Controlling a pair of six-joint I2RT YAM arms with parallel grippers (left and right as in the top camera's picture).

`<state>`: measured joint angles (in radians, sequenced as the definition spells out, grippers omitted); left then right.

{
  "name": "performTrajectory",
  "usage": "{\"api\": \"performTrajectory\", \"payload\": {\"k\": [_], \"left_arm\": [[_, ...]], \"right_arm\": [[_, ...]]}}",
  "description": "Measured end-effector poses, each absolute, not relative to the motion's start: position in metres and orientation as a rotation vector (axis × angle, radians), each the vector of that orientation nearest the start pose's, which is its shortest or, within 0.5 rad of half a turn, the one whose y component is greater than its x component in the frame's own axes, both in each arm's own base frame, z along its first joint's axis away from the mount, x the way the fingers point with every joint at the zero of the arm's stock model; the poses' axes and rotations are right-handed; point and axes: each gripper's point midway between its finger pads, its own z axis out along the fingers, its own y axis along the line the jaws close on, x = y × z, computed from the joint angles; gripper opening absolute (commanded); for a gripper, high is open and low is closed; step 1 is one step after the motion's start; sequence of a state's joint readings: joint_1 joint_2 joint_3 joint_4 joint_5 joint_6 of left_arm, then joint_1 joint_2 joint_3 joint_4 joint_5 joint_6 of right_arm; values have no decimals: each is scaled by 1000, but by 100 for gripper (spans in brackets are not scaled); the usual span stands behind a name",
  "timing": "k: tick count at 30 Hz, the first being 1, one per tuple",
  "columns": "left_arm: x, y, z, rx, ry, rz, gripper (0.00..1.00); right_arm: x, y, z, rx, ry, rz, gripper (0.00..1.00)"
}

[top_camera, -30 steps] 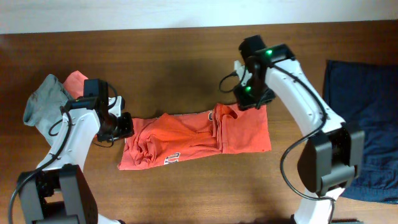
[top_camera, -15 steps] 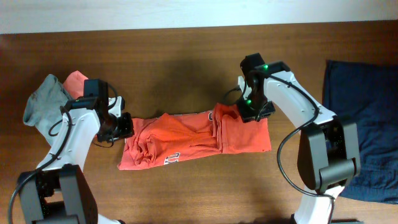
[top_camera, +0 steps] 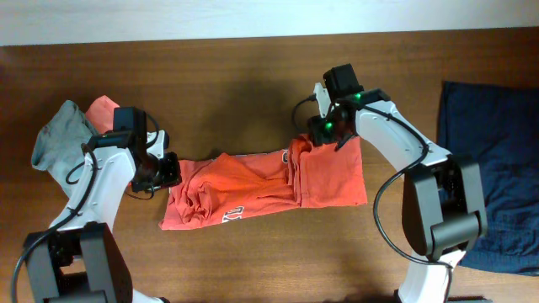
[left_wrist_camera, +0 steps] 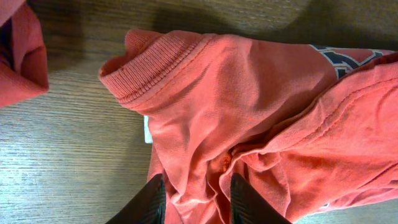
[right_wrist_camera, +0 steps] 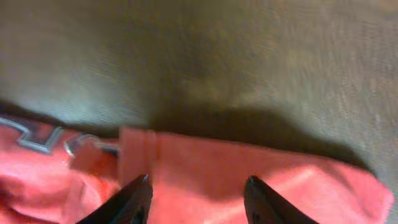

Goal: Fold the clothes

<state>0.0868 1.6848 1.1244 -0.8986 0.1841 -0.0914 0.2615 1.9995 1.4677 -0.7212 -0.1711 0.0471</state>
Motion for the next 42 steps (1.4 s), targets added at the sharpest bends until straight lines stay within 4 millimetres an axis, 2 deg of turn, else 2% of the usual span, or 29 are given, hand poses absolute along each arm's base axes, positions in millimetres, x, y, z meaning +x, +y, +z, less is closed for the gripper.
{"api": "performTrajectory", "payload": {"k": [2,6,9,14,16,20,23,26,31,36,37,40,42], "left_arm": [[318,-4,55,-253,3007,-279,34],[318,-4,55,-253,3007,-279,34],[318,-4,55,-253,3007,-279,34],[318,-4,55,-254,3008,-279,34],[318,-4,55,-254,3008,-279,34],[318,-4,55,-254,3008,-279,34],[317,-4,55,-254,3011,-279,34],[316,-4,55,-255,3015,-280,34],[316,-4,55,-256,3016,-280,34],[316,-4,55,-256,3017,-280,34],[316,-4,55,-256,3017,-280,34],[316,-4,55,-256,3017,-280,34],[316,-4,55,-256,3017,-280,34]], "right_arm": [[427,147,51,-328,2808,336,54],[414,142,50,-302,2873,330,59],[412,137,61,-285,2891,322,59],[390,134,86,-288,2928,317,59],[380,137,90,-313,2951,315,59],[357,168,88,-462,2981,301,59],[345,192,81,-577,2960,273,62],[334,203,67,-639,2956,217,62],[323,192,37,-586,3011,126,62],[318,186,24,-557,3031,103,62],[317,186,23,-554,3033,103,61],[320,188,23,-538,3024,110,35],[320,188,23,-536,3024,110,27]]}}
